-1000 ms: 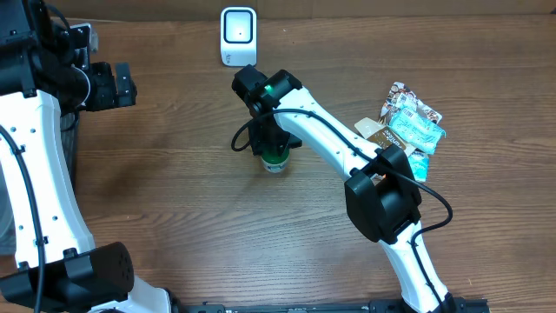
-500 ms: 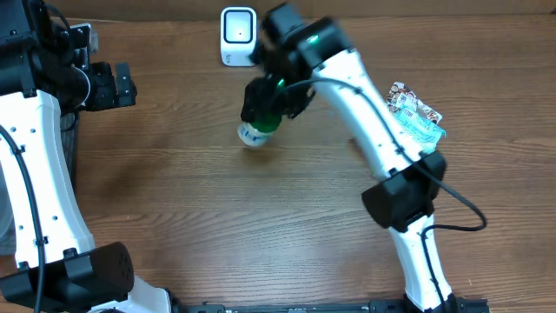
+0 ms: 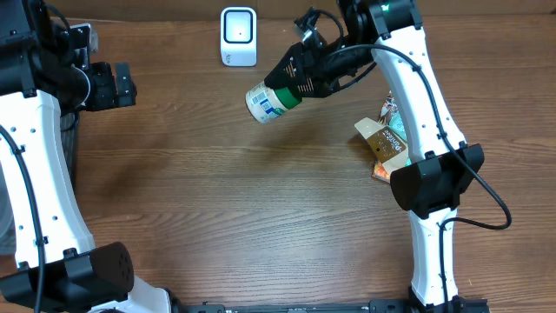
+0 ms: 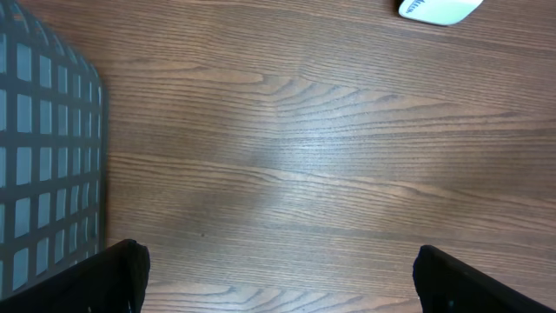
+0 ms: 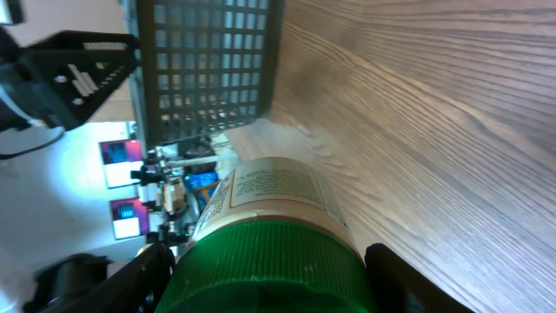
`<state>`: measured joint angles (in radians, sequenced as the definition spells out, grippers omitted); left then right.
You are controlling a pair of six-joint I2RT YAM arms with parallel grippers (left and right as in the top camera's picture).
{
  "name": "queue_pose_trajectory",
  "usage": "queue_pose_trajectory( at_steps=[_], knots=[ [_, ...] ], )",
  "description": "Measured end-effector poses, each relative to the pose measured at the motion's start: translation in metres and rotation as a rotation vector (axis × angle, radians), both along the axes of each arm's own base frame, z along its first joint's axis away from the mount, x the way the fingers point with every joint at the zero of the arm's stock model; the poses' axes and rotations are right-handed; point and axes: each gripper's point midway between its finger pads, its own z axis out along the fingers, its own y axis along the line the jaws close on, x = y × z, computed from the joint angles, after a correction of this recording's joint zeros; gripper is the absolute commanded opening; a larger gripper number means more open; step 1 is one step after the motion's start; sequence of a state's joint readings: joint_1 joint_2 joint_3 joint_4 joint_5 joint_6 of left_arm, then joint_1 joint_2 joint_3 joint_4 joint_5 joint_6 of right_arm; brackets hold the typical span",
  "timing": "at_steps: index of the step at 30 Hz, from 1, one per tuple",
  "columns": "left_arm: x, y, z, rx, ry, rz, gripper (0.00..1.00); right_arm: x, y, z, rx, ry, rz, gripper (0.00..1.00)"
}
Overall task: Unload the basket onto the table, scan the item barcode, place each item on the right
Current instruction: 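Lift the jar and carry it back toward the scanner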
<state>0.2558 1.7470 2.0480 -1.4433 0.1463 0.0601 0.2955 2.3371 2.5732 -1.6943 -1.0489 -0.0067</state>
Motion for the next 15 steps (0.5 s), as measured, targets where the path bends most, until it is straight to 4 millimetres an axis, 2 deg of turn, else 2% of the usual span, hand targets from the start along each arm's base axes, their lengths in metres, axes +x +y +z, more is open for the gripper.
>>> queue_pose_trajectory(
  at_steps=[15],
  knots=[
    [0.0001,0.0000,0.0000,0.000,0.000,0.000,0.99,0.0040,-0.0074,0.0108,0.055,-0.005,-0.011,0.39]
  ],
)
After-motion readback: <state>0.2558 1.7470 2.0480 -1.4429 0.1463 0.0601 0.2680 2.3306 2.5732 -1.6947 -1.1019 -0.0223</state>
